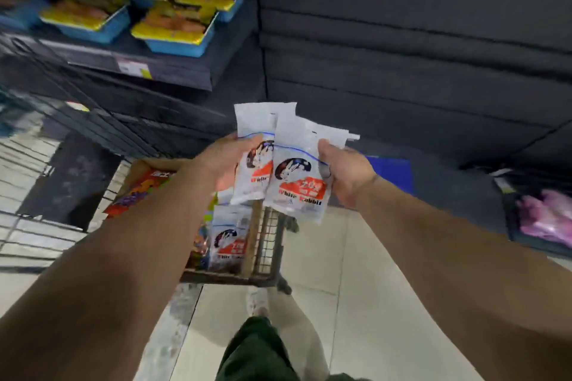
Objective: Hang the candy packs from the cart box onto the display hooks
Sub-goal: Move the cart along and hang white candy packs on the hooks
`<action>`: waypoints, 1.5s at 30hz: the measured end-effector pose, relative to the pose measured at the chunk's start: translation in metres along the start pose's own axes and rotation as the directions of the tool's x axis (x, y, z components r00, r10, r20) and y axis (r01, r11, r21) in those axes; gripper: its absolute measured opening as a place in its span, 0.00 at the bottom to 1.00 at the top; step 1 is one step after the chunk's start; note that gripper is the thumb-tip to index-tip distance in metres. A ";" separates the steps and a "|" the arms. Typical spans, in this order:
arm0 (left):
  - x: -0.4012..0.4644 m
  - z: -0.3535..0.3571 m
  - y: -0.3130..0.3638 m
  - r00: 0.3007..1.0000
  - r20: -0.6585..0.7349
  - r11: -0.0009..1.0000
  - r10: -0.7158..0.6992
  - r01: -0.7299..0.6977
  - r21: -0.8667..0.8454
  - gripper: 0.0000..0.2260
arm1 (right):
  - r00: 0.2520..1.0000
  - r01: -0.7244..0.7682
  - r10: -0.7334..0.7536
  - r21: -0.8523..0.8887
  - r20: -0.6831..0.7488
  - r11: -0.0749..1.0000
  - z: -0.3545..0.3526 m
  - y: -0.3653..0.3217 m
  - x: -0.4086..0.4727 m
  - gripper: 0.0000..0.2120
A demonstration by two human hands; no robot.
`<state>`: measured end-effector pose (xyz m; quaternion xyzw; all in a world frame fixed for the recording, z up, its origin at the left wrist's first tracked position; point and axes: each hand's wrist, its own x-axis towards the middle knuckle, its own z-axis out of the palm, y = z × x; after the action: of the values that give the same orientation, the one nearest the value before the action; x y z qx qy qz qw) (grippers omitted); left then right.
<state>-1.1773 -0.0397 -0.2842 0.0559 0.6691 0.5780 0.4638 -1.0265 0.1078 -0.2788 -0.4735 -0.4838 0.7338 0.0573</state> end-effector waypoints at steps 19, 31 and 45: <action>-0.141 0.640 0.035 0.648 0.745 0.893 0.158 -0.416 0.172 0.13 | 0.555 0.604 -0.261 0.167 -0.790 0.780 -0.532 -0.055 -0.287 0.13; -0.062 0.918 0.038 0.584 0.801 0.899 0.129 -0.409 0.154 0.10 | 0.283 0.553 -0.093 0.083 -0.954 0.829 -0.777 -0.099 -0.262 0.13; -0.038 1.169 0.009 0.600 0.786 0.879 0.151 -0.445 0.171 0.08 | 0.369 0.560 -0.177 0.066 -0.913 0.826 -1.032 -0.121 -0.239 0.15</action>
<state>-0.3585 0.7834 -0.1408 0.4842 0.4875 0.4435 0.5755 -0.1671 0.7187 -0.1194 -0.6369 -0.3318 0.4256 0.5506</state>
